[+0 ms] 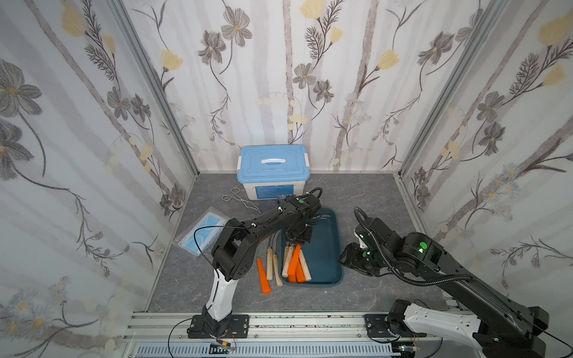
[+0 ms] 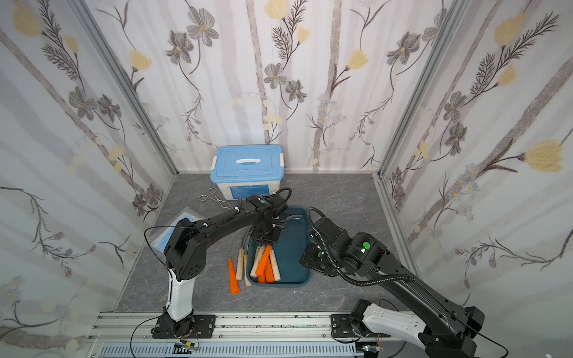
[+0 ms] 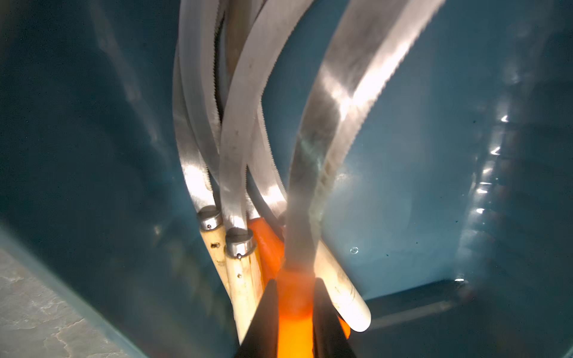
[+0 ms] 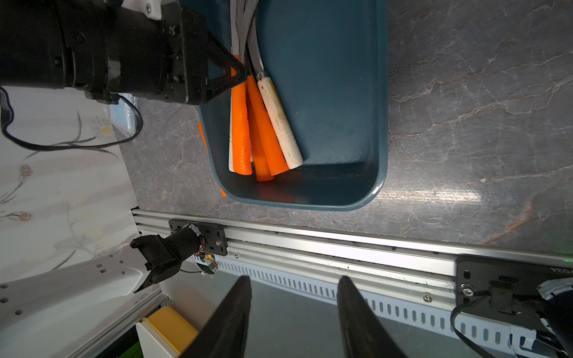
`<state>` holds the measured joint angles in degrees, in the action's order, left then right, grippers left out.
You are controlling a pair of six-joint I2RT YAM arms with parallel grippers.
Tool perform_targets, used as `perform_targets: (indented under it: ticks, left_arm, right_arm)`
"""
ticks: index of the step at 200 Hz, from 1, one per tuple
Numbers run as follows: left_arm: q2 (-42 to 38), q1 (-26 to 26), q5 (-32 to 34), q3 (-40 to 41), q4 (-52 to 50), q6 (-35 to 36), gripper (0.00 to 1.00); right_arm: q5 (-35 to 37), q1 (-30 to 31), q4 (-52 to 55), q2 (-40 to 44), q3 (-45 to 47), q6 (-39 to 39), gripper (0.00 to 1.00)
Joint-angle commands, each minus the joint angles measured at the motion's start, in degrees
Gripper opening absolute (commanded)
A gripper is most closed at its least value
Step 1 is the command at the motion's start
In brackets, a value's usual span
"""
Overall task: Put small sickles into storage boxes
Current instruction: Place the sickle in the storage box.
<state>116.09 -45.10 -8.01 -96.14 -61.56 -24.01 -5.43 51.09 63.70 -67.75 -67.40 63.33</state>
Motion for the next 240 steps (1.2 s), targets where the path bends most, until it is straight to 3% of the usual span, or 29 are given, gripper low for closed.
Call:
perform_targets:
  ticks: [1,160,240]
  left_arm:
    - [-0.1,0.0,-0.2,0.1,-1.1,-0.3,0.00]
    - [5.3,1.1,-0.9,-2.0,-1.3,0.0,0.00]
    - [5.8,1.1,-0.7,-2.3,-1.1,0.7,0.10]
  right_arm:
    - [1.3,0.1,0.0,-0.3,-0.5,-0.3,0.48]
    - [1.1,0.1,0.9,1.3,1.4,0.7,0.48]
    - [1.0,0.1,0.9,2.9,3.0,0.9,0.48]
